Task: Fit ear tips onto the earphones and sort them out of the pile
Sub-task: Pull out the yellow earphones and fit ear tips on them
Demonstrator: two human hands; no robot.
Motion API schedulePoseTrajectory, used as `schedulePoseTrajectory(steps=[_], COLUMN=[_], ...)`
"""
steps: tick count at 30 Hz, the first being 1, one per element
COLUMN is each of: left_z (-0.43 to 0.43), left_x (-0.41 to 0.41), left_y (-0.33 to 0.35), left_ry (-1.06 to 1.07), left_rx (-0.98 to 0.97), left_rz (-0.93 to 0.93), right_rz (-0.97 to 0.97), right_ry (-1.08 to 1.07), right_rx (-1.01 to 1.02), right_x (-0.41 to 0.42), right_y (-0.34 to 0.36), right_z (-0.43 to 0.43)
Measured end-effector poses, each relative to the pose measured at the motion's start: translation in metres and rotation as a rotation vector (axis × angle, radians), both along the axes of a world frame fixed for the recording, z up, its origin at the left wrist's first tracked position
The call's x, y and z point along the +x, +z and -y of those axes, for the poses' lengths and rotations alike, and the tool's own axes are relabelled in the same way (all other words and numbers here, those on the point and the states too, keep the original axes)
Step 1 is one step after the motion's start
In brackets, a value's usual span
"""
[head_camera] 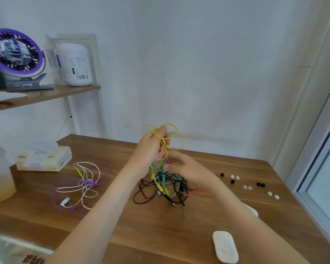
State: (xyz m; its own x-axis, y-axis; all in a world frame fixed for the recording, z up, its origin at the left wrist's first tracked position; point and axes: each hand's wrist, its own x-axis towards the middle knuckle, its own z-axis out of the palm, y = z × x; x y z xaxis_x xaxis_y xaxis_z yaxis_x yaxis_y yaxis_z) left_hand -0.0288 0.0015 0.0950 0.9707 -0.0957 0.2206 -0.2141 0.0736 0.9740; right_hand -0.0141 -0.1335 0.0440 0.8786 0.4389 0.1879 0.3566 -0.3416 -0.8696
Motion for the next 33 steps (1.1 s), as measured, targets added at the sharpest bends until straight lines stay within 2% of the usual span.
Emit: schedulePoseTrajectory(steps=[2,5,8,12,15,17,20,25,28,30,33], left_z=[-0.005,-0.017,-0.034,-0.054,-0.067,-0.072,-0.078,-0.082,-0.081,-0.078,-0.07], left_x=[-0.001,0.003,0.011,0.017,0.026,0.032,0.037,0.042,0.043,0.044,0.045], left_y=[0.002,0.001,0.002,0.001,-0.007,-0.015,-0.025,-0.039,-0.045,-0.047,-0.046], left_ry=[0.0,0.012,0.064,0.221,0.338,0.362,0.332,0.285,0.314,0.304,0.218], left_rx=[-0.011,-0.035,-0.092,-0.047,0.081,0.082,0.026,0.228,0.185,0.162,0.13], left_rz=[-0.008,0.018,0.058,0.137,0.158,0.117,-0.009,-0.121,-0.17,-0.15,-0.034], right_rz=[0.065,0.217,0.199,0.111,0.078,0.06,0.064,0.007,-0.036,-0.05,-0.013], right_ry=[-0.052,-0.178,-0.17,-0.131,-0.138,-0.144,-0.139,-0.14,-0.096,-0.061,-0.066], right_rx=[-0.056,-0.252,-0.314,-0.28,-0.136,-0.041,-0.019,0.163,0.23,0.172,-0.138], right_x=[0.004,0.02,0.031,0.037,0.039,0.04,0.041,0.034,0.032,0.032,0.036], right_y=[-0.004,-0.007,-0.01,-0.017,-0.02,-0.019,-0.018,-0.013,-0.011,-0.013,-0.022], right_z=[-0.014,-0.03,-0.036,-0.037,-0.037,-0.037,-0.034,-0.024,-0.019,-0.02,-0.032])
